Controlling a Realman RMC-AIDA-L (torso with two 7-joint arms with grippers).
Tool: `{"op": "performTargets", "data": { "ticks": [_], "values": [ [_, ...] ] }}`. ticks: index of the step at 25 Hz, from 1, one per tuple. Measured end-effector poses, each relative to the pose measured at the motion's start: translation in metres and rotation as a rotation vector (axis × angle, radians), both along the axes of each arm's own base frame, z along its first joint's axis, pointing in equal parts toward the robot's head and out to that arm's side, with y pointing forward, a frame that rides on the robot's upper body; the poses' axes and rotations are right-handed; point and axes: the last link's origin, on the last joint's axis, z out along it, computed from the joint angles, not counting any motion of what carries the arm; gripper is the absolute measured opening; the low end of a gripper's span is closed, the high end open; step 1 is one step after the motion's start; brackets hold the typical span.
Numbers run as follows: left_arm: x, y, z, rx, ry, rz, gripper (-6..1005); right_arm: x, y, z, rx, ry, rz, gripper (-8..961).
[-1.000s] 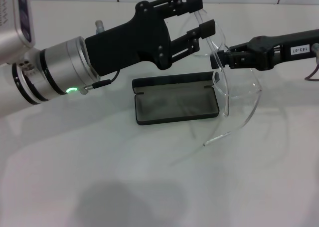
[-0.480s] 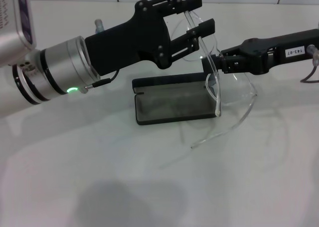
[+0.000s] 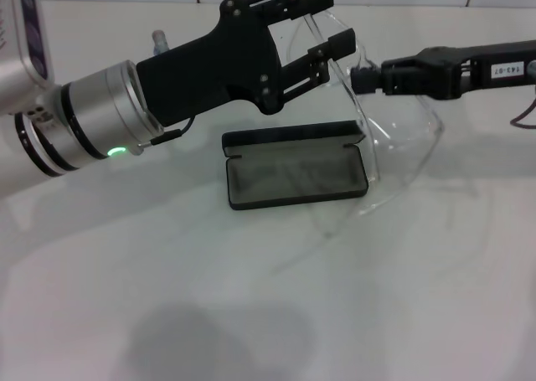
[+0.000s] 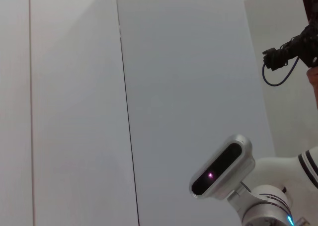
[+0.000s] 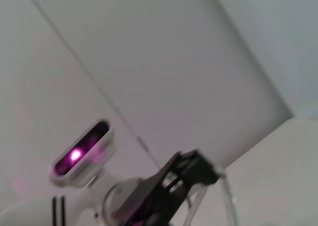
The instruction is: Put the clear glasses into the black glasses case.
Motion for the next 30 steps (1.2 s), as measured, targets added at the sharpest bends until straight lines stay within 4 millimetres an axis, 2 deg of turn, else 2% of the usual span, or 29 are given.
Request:
{"op": "performTargets", "data": {
  "ticks": [7, 18, 30],
  "values": [
    [0.0, 0.0, 0.0, 0.015, 0.005, -0.008, 495, 0.012, 0.005, 0.006, 0.07, 0.027, -0.074, 94],
    [0.0, -0.005, 0.003, 0.002, -0.013, -0.034, 496, 0.017, 0.009, 0.007, 0.119, 0.041, -0.105, 70],
    [0.005, -0.005, -0.001, -0.107, 0.007, -0.025, 496, 0.014, 0.005, 0.0, 0.168, 0.051, -0.024, 72]
  ]
}}
